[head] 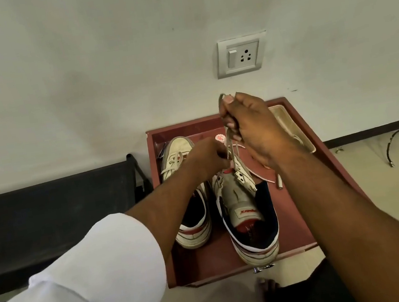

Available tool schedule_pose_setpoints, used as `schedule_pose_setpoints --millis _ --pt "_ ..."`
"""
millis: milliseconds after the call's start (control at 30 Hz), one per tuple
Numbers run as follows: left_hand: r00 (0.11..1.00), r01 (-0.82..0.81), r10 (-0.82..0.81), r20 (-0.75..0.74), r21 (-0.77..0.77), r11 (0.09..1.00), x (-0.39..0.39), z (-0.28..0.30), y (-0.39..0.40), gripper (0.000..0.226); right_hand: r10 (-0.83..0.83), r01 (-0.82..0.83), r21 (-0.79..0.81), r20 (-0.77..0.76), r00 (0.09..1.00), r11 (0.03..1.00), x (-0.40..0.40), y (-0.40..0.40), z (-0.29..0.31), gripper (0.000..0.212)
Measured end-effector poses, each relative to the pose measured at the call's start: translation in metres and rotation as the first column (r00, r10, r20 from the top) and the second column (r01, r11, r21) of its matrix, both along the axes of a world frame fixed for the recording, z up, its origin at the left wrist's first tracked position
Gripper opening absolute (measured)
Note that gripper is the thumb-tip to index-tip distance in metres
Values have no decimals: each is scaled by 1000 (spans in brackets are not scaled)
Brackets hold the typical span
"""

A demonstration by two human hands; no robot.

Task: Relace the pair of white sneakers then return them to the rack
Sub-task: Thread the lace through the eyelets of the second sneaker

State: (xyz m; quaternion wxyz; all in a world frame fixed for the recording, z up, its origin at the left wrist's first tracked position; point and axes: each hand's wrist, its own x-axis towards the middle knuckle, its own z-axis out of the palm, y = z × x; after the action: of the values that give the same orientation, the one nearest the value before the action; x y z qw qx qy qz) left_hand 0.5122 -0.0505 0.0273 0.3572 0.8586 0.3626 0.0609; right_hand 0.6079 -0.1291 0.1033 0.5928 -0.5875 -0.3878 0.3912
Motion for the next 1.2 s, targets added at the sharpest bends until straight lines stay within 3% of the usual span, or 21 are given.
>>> schedule_pose_setpoints --millis 167,333,567,767,1200 --pt "947 -138 188 260 -200 970 -8 26 3 11 21 -2 -91 203 979 996 1 16 11 32" --pt "774 -219 451 445 -480 850 -15 70 15 19 -96 158 -133 382 919 978 18 28 28 27" --pt "610 -176 560 561 -593 786 -11 177 18 13 -101 117 -69 200 975 991 12 36 94 24" --pt "538 -200 561 629 -551 810 -16 272 15 13 -118 105 73 192 974 992 -3 36 200 23" --pt "566 -282 369 737 -247 927 -38 472 -16 22 -149 95 186 307 940 978 -28 3 391 27"
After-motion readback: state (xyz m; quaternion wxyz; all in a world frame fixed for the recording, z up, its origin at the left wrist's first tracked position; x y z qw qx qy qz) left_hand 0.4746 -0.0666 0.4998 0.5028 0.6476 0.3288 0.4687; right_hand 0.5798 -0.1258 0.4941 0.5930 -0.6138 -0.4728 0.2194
